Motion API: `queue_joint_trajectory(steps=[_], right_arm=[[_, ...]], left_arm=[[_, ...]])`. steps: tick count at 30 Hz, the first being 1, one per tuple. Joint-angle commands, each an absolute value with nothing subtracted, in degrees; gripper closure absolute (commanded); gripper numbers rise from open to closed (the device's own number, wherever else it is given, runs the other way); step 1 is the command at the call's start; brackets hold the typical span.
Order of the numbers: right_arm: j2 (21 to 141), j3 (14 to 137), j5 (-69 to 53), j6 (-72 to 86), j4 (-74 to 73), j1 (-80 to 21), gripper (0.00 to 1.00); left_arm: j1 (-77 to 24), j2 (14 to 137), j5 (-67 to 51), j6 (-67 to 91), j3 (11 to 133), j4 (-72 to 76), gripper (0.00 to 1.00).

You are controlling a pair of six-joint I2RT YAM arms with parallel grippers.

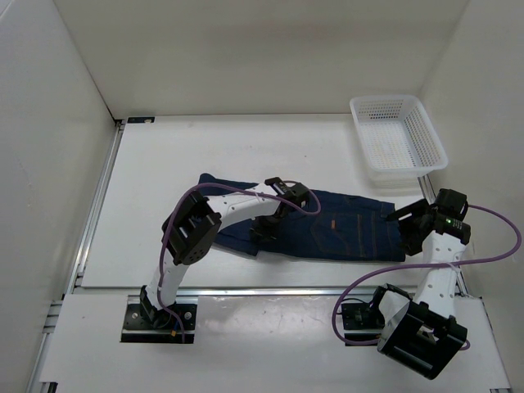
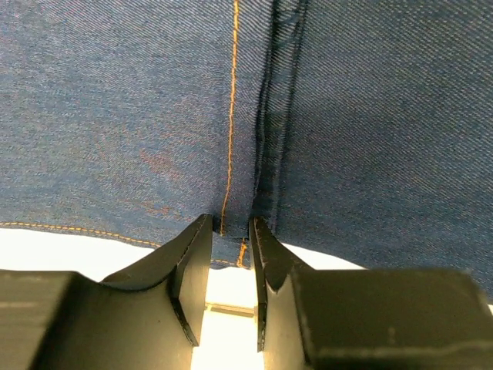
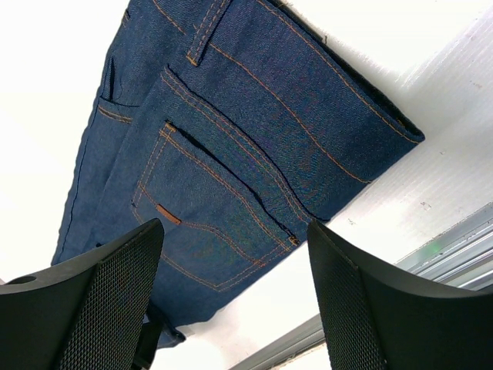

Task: Fold and stack the trousers
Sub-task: Fold the trousers

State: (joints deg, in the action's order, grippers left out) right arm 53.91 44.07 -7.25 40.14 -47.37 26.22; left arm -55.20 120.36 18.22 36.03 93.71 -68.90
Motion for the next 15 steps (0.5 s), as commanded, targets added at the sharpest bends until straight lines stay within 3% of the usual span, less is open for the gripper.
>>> queue_joint_trajectory(steps=[1,4,7,10,11,12,15], right_arm=[[53.9,44.9,-6.9,39.9,-47.1,26.0,0.20],[53.9,44.9,-6.9,39.9,-47.1,26.0,0.20],[53.9,44.9,-6.9,39.9,-47.1,26.0,0.20],[53.9,44.9,-6.9,39.9,-47.1,26.0,0.20],[53.9,44.9,-6.9,39.9,-47.1,26.0,0.20],[53.9,44.9,-6.9,39.9,-47.1,26.0,0.20],[53.9,44.9,-6.9,39.9,-47.1,26.0,0.20]], left_arm=[[-55.1,116.9,20.8,36.5,95.4,-69.5,0.63],[-55.1,115.8,20.3,36.5,95.4,-69.5,0.57],[-54.6,116.5,20.3,36.5,95.4,-69.5,0.59],[-54.6,117.7,20.3,36.5,95.4,-69.5,0.69],[-54.6,118.2,20.3,36.5,95.4,-69.5,0.75],[-54.6,118.2,20.3,36.5,95.4,-69.5,0.87],[-54.6,117.3,22.1,37.3,95.4,-71.3,0.90]])
